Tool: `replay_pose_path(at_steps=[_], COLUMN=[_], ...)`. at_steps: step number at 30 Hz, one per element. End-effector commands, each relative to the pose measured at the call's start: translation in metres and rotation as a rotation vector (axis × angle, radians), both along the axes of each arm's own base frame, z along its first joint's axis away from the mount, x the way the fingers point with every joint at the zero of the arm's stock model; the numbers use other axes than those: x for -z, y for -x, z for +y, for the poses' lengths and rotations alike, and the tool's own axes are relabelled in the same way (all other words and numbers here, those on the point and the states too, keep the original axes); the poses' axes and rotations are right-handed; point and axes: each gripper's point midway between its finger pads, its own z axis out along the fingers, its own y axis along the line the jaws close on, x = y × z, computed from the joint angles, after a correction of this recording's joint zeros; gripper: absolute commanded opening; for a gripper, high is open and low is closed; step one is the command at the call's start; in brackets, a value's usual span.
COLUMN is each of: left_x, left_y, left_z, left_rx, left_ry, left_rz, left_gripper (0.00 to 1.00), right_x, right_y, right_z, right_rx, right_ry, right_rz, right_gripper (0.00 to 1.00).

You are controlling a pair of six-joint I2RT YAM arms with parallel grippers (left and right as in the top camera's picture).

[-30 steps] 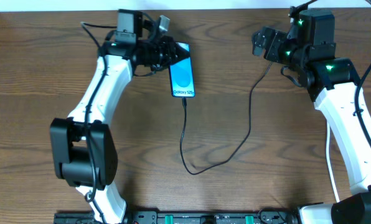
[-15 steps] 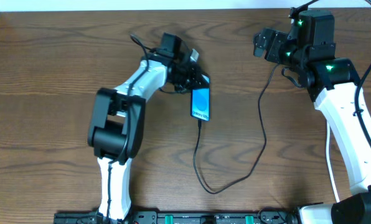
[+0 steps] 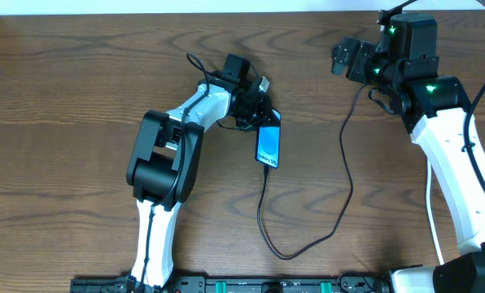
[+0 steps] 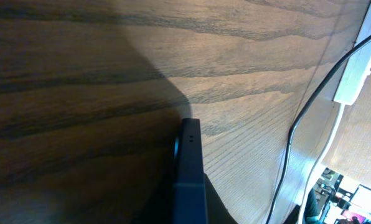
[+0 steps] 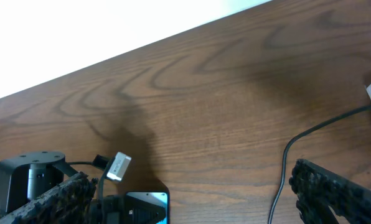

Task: Plug charger to phone and switch on socket
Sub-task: 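Lower the plugged phone onto the table center with the left gripper, then open the left gripper and lift it away from the phone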

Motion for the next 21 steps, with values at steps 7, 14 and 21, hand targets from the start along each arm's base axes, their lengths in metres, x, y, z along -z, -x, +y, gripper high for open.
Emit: replay_pose_path(at_steps=[7,14,21], left_x=[0.009,0.019,0.03], left_y=[-0.003,-0.01,-0.016], left_z=[0.002,0.015,0.033], left_rx=[-0.013,-0.044,-0.08], left_ry=[-0.053,-0.143,-0.26], left_rz=[-0.007,-0.038,-0.06], left_gripper=[0.15,0.23,0.79], right_x=[-0.006,-0.006,-0.006], right_y=[-0.001,-0.001,0.0], right_z=[-0.003,-0.003,-0.005], right_rx=[0.007,0.007,0.015], right_ry=[0.022,0.022,0.03], right_rz=[-0.019,-0.019,-0.017], right_gripper=[0.99,0.99,0.99])
